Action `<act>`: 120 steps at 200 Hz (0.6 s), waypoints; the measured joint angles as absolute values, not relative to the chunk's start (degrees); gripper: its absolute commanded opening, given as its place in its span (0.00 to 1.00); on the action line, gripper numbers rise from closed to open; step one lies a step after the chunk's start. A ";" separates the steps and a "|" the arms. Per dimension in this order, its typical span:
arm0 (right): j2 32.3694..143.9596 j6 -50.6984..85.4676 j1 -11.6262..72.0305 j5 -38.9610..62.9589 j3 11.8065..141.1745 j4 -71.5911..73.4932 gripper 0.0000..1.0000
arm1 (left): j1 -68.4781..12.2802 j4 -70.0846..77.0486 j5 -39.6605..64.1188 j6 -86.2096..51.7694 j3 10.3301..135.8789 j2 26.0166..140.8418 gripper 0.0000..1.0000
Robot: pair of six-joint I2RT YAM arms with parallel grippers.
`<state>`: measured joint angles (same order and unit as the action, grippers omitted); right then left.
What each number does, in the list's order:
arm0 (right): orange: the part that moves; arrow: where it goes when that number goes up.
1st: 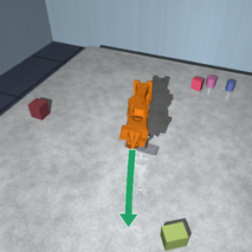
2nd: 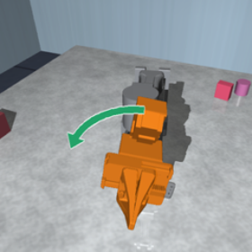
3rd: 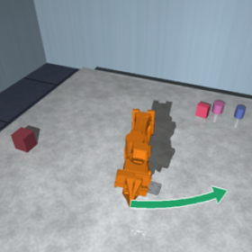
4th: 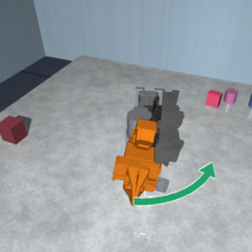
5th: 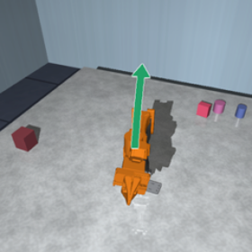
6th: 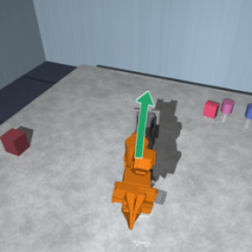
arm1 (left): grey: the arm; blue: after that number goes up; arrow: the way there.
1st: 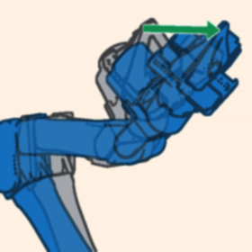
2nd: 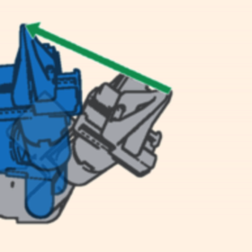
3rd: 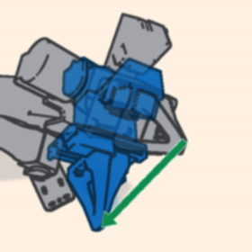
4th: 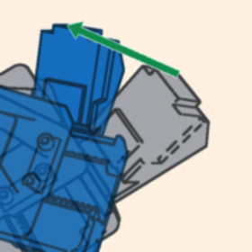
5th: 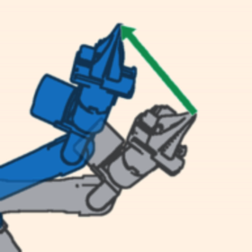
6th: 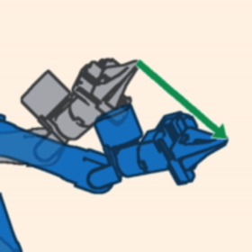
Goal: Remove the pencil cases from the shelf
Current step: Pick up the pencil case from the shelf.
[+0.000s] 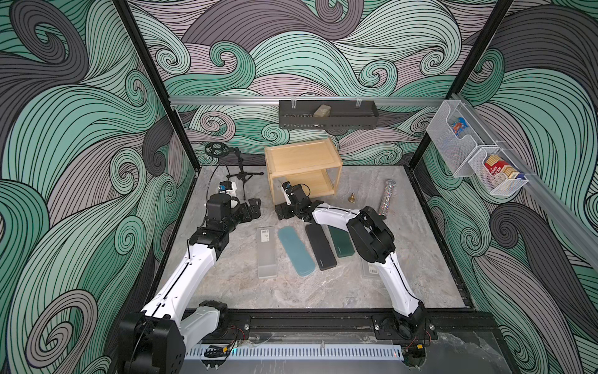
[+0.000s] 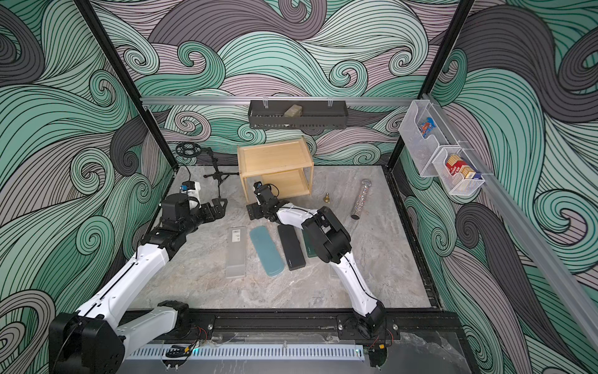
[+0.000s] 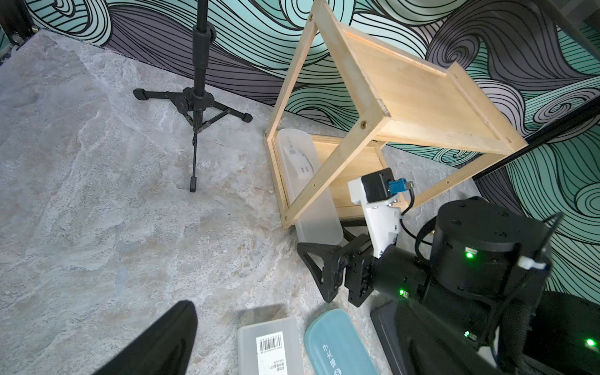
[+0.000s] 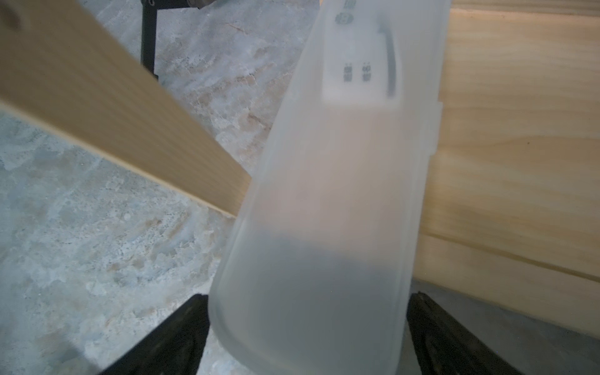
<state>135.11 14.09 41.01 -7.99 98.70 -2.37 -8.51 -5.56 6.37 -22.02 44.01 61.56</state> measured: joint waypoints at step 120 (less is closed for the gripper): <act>133.03 13.80 41.01 -8.99 95.26 -2.04 0.71 | -8.49 -5.58 6.39 -21.41 44.01 61.54 0.99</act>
<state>133.03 13.80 41.01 -8.99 95.26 -2.04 -8.49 -5.58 6.39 -21.41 44.01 61.54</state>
